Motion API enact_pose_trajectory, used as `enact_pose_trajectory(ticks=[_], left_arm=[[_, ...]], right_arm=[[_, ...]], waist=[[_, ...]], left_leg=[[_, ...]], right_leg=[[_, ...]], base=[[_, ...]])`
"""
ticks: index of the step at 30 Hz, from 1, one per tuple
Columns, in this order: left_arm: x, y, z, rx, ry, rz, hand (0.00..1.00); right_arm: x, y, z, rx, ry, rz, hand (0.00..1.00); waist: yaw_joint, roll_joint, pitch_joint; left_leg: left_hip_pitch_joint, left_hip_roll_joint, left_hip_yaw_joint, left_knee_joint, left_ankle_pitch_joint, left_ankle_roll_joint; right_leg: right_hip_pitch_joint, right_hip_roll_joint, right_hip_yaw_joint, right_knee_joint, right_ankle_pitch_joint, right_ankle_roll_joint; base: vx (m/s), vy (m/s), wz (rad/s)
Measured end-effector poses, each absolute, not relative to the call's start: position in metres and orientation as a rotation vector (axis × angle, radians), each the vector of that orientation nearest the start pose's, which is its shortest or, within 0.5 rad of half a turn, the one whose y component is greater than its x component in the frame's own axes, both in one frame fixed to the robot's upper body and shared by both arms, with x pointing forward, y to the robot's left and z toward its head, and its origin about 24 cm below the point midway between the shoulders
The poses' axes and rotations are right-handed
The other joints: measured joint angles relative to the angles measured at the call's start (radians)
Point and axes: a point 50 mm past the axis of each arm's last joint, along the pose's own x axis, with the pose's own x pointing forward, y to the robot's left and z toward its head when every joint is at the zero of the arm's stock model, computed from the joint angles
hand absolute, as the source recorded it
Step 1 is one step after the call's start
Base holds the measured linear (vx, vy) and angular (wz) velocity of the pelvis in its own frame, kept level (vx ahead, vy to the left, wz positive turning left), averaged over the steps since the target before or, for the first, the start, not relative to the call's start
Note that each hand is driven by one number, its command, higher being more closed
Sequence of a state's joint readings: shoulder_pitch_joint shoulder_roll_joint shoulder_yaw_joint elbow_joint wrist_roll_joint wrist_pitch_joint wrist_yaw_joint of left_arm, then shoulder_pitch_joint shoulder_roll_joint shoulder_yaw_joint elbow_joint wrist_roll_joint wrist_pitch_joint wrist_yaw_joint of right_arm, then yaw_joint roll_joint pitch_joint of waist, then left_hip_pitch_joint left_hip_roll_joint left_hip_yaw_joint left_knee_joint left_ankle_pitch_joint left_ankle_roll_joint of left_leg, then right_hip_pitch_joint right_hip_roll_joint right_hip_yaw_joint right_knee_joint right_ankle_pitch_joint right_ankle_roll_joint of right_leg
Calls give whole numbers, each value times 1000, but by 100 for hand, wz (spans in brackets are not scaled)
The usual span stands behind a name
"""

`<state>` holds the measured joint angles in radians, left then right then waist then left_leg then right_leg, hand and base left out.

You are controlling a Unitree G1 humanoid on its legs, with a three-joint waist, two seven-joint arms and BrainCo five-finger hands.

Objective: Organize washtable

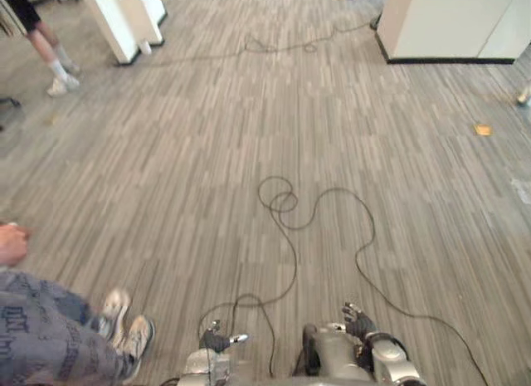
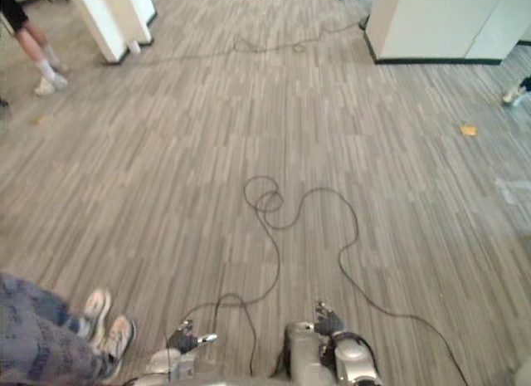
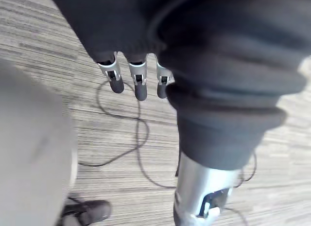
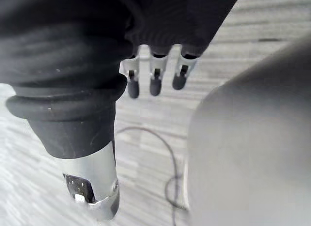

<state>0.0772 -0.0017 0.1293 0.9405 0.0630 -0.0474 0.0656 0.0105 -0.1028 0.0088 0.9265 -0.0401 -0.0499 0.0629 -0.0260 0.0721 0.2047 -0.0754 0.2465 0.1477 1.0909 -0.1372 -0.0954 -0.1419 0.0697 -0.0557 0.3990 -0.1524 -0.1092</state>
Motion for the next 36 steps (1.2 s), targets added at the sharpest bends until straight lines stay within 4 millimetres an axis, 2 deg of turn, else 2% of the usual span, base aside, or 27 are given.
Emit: enact_pose_trajectory(ticks=[2,3,5,6,8,10,11,12,13,14,15,16,18,19,22,23,24,25,27,28,29,30,31,32,33,34,36], left_arm=[[124,179,-148,36,950,179,0],[125,179,-147,32,934,184,0],[130,179,-144,27,907,185,0],[130,179,-144,27,901,185,0],[129,176,-144,19,901,182,0],[133,177,-143,17,886,182,0],[133,181,-142,28,885,187,0],[131,183,-143,29,894,193,0],[131,183,-144,31,897,192,0],[129,188,-145,50,910,189,0],[129,192,-145,62,918,189,0],[128,195,-146,75,937,187,0],[125,190,-150,76,972,171,0],[121,186,-153,90,999,140,0],[121,185,-153,93,1005,135,0],[121,184,-153,94,1006,133,0],[121,183,-154,92,1006,129,0],[120,179,-154,98,1011,110,0],[120,176,-155,97,1018,94,0],[121,171,-155,84,1013,83,0],[126,169,-154,80,1001,79,0],[120,169,-155,48,1011,111,0],[118,172,-155,36,1006,135,0],[120,170,-153,4,984,164,0],[121,169,-151,-10,972,173,0],[122,169,-151,-5,968,173,0],[123,182,-147,25,938,188,0]], right_arm=[[144,-181,-142,-97,920,35,0],[139,-182,-145,-95,946,33,0],[135,-184,-148,-96,974,28,0],[134,-183,-150,-89,989,25,0],[132,-184,-151,-88,999,22,0],[125,-184,-153,-83,1023,18,0],[118,-184,-156,-76,1042,14,0],[116,-184,-156,-70,1048,10,0],[116,-184,-157,-57,1047,-1,0],[116,-179,-157,-30,1046,-9,0],[117,-176,-157,-24,1041,-3,0],[118,-174,-157,-18,1036,3,0],[120,-178,-155,-12,1014,-18,0],[126,-182,-152,-19,981,-27,0],[134,-183,-147,-13,936,-34,0],[135,-183,-146,-7,929,-37,0],[138,-184,-145,1,921,-42,0],[139,-187,-144,8,916,-61,0],[139,-189,-144,9,924,-71,0],[141,-189,-144,15,918,-77,0],[144,-193,-142,9,904,-84,0],[147,-193,-139,-14,891,-70,0],[144,-191,-140,-23,893,-58,0],[143,-193,-139,-37,890,-50,0],[142,-195,-139,-36,898,-58,0],[139,-194,-141,-32,915,-62,0],[129,-187,-147,-13,962,-59,0]], waist=[[12,-22,2],[25,-28,2],[44,-30,1],[46,-33,1],[50,-21,-4],[71,-30,-13],[78,-51,-38],[77,-70,-49],[75,-71,-53],[62,-111,-61],[51,-132,-59],[39,-145,-53],[37,-126,-39],[24,-99,-25],[6,-101,-23],[3,-102,-22],[-10,-104,-23],[-21,-88,-27],[-18,-75,-35],[-11,-74,-28],[-22,-68,-18],[-22,-48,-21],[-20,-50,-24],[-7,-3,-11],[3,20,-11],[10,10,-11],[29,-39,-7]], left_leg=[[-95,-8,53,8,-13,20],[-148,-21,93,-68,-35,51],[-206,-75,124,-323,-48,45],[-210,-118,127,-578,-23,16],[-221,-137,124,-872,35,-34],[-261,-146,113,-871,104,49],[-269,-191,97,-834,150,99],[-267,-206,95,-802,158,120],[-252,-215,98,-794,160,123],[-210,-265,105,-786,120,172],[-168,-296,98,-784,76,194],[-101,-330,80,-786,32,214],[28,-344,54,-808,-25,221],[129,-337,28,-845,-57,229],[265,-329,-39,-909,-105,228],[290,-326,-56,-927,-115,227],[336,-317,-85,-962,-135,212],[379,-294,-118,-997,-148,185],[392,-251,-144,-943,-166,149],[382,-249,-143,-867,-130,90],[366,-262,-139,-794,-104,55],[292,-241,-111,-539,-45,-14],[235,-227,-88,-385,29,-39],[118,-130,-26,-99,44,-44],[17,-48,23,58,4,18],[-22,-31,47,85,-5,30],[-126,-21,105,6,-32,58]], right_leg=[[134,-4,39,-92,-21,-3],[192,-12,65,-146,-21,-2],[276,-32,99,-220,-14,15],[325,-46,117,-270,-20,30],[390,-47,144,-341,-37,54],[440,-63,170,-360,-86,77],[426,-98,183,-296,-127,106],[367,-115,195,-139,-155,154],[334,-122,197,-34,-164,171],[263,-146,203,186,-140,231],[214,-158,219,340,-64,331],[150,-170,212,534,-19,341],[66,-173,143,658,-94,218],[-9,-155,83,614,-166,165],[-155,-124,32,369,-180,143],[-180,-122,23,286,-159,153],[-210,-120,0,95,-60,149],[-219,-102,-29,-2,88,144],[-214,-72,-29,35,161,96],[-219,-110,-69,137,138,109],[-235,-114,-92,221,114,83],[-181,-85,-122,176,65,88],[-130,-83,-128,99,54,79],[-56,-39,-129,79,-3,72],[21,-9,-121,43,-37,61],[63,-10,-113,21,-48,58],[210,-28,-80,-93,-66,67]], base=[[622,-28,-42],[495,60,-56],[530,113,-52],[429,123,-36],[508,223,-49],[553,339,-50],[654,399,-38],[675,394,-33],[668,376,-11],[656,356,15],[766,388,40],[633,286,40],[675,253,33],[615,213,46],[680,104,64],[804,49,68],[707,17,79],[576,14,79],[802,-9,51],[954,-34,32],[709,-67,12],[500,-118,3],[561,-149,-21],[561,-79,-35],[597,-24,-38],[752,33,-30],[679,22,-24]])
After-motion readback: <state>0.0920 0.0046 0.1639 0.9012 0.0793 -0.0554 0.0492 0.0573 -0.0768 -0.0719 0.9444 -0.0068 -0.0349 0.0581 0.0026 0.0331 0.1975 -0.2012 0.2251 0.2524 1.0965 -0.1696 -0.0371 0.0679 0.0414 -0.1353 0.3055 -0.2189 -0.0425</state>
